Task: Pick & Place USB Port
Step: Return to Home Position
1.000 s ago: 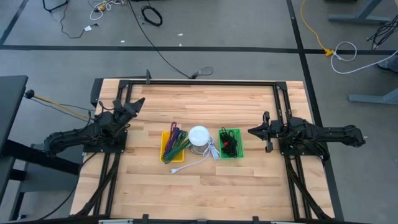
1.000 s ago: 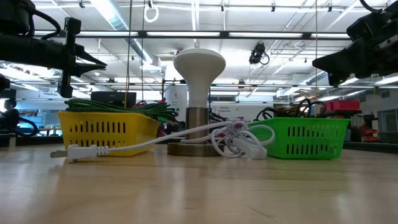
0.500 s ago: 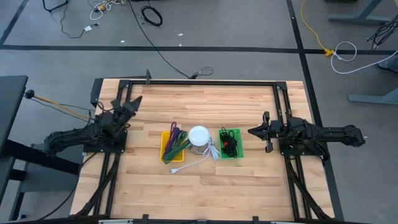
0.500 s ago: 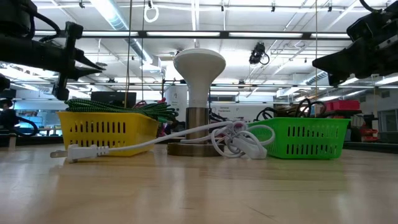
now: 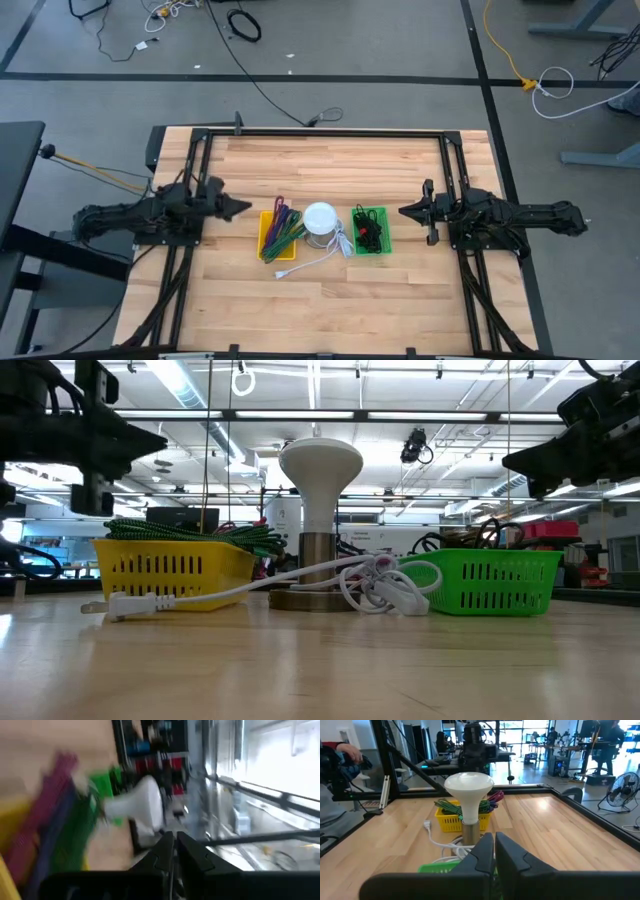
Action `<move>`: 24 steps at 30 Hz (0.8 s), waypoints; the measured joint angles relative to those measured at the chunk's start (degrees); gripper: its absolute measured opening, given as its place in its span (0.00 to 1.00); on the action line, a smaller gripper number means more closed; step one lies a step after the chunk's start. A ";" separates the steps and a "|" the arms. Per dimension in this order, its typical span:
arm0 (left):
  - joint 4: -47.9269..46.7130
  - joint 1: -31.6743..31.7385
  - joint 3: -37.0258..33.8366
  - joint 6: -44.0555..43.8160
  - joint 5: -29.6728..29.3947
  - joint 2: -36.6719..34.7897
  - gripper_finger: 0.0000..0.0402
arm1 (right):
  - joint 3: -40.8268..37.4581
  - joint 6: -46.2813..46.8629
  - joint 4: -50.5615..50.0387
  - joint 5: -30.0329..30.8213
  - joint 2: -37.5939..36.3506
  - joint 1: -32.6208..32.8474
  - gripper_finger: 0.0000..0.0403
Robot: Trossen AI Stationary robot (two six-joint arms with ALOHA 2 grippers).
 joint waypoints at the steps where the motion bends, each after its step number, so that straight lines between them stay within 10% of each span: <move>1: 0.29 -0.54 0.00 -2.08 1.65 -0.01 0.06 | 0.00 0.00 0.00 0.00 0.00 0.02 0.05; 5: 0.72 -2.63 0.00 -14.93 4.88 -0.04 0.06 | 0.00 0.00 0.02 0.00 0.00 0.01 0.05; 24: 2.81 -5.25 -0.07 -9.78 3.63 0.27 0.06 | 0.00 -0.02 0.00 0.02 0.00 0.00 0.05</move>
